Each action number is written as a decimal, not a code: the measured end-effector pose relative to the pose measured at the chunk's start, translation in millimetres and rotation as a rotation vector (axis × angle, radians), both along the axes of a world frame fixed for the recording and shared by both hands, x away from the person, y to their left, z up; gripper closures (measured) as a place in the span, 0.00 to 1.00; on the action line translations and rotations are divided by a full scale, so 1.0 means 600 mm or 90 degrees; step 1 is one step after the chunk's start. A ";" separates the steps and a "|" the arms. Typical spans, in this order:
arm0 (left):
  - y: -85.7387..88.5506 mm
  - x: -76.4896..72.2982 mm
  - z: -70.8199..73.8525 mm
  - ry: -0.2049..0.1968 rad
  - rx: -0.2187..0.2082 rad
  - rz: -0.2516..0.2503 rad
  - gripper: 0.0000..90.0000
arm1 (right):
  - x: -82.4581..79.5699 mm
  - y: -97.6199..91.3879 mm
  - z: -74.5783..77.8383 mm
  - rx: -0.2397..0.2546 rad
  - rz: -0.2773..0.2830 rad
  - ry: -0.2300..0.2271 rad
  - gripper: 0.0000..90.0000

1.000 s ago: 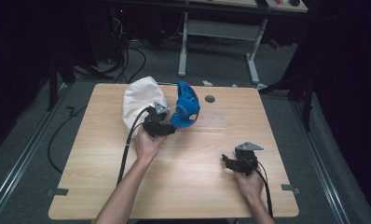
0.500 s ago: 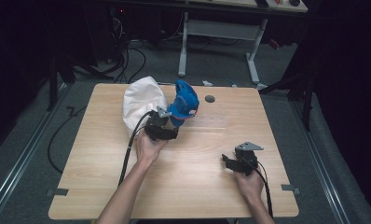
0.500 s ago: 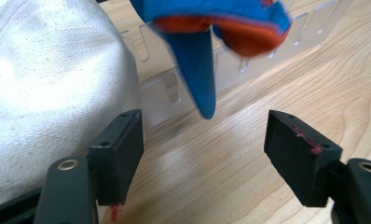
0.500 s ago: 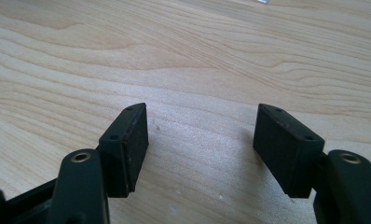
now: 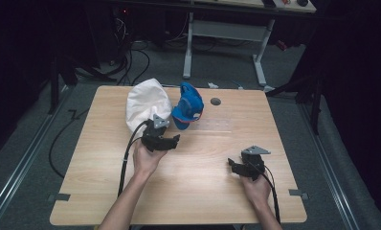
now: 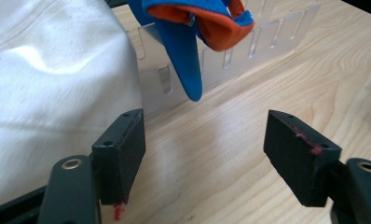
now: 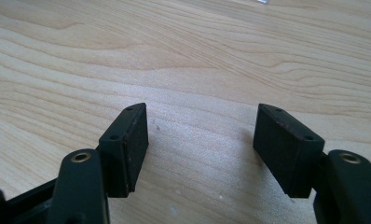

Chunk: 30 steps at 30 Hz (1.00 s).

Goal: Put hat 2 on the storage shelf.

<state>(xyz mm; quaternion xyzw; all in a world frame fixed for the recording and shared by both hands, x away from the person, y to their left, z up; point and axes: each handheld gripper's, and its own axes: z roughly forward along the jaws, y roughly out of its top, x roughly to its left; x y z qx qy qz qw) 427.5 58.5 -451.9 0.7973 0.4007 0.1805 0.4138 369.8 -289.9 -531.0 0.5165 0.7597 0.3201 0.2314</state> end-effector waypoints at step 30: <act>0.095 -0.108 -0.139 0.041 0.051 0.067 0.34 | 0.000 0.000 0.000 0.001 -0.001 0.000 0.39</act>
